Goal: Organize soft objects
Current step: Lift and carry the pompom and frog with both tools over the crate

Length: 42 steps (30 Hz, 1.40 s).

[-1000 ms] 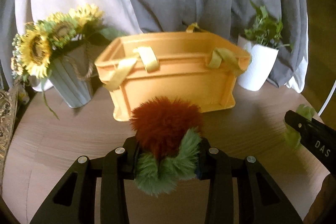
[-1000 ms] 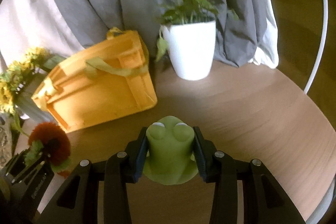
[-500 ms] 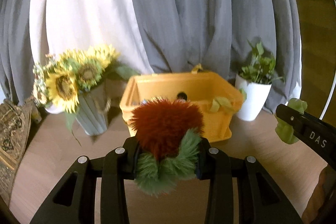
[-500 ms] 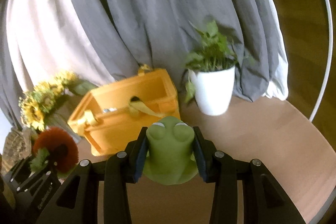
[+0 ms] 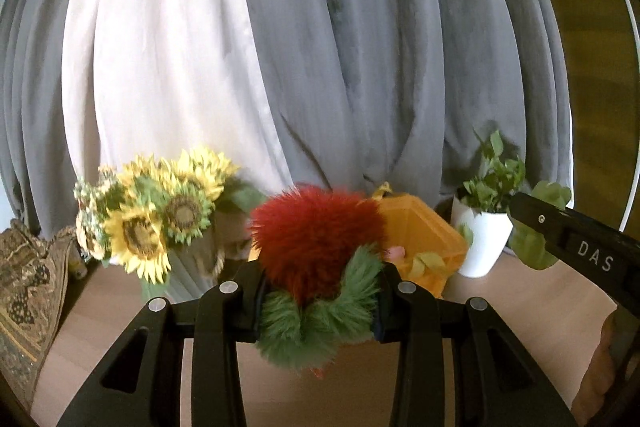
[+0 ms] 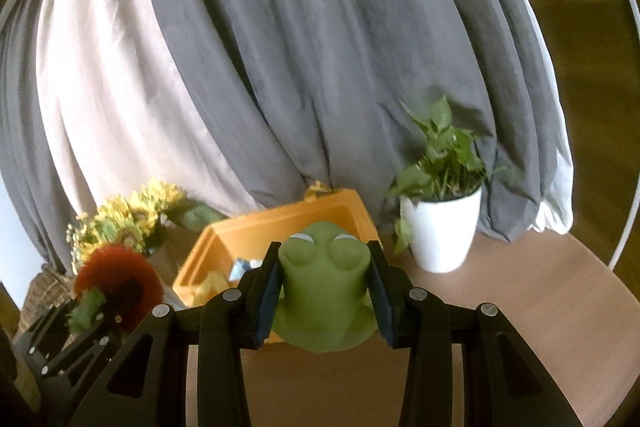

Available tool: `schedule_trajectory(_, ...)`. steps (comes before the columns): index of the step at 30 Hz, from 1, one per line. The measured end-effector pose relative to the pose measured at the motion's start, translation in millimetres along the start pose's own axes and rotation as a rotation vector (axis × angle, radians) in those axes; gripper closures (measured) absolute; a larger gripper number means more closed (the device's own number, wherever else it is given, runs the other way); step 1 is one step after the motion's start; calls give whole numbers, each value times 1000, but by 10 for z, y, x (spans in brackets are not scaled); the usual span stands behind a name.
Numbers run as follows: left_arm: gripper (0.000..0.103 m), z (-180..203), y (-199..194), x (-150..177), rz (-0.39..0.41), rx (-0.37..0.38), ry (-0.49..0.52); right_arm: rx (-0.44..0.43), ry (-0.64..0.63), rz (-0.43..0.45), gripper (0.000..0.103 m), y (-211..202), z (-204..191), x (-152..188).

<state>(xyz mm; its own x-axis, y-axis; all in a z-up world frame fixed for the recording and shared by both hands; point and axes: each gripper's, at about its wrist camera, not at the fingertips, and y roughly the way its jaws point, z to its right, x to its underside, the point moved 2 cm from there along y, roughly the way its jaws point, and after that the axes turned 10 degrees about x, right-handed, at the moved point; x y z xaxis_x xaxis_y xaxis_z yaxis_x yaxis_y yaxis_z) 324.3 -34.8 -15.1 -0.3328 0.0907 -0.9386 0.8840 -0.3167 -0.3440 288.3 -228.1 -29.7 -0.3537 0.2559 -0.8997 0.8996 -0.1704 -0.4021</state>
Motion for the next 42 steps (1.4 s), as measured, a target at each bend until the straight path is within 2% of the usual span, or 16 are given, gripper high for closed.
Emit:
schedule_trajectory(9, 66, -138, 115, -242, 63, -9, -4, -47, -19, 61, 61, 152, -223, -276)
schedule_trajectory(17, 66, -199, 373, -425, 92, -2, 10, -76, -41, 70, 61, 436, -342, -442)
schedule_trajectory(33, 66, -281, 1047, -569, 76, 4, 38, -49, -70, 59, 61, 1045, -410, -564)
schedule_trajectory(42, 66, -277, 1494, -490, 13, 13, 26, -25, -105, 14, 61, 1448, -436, -527)
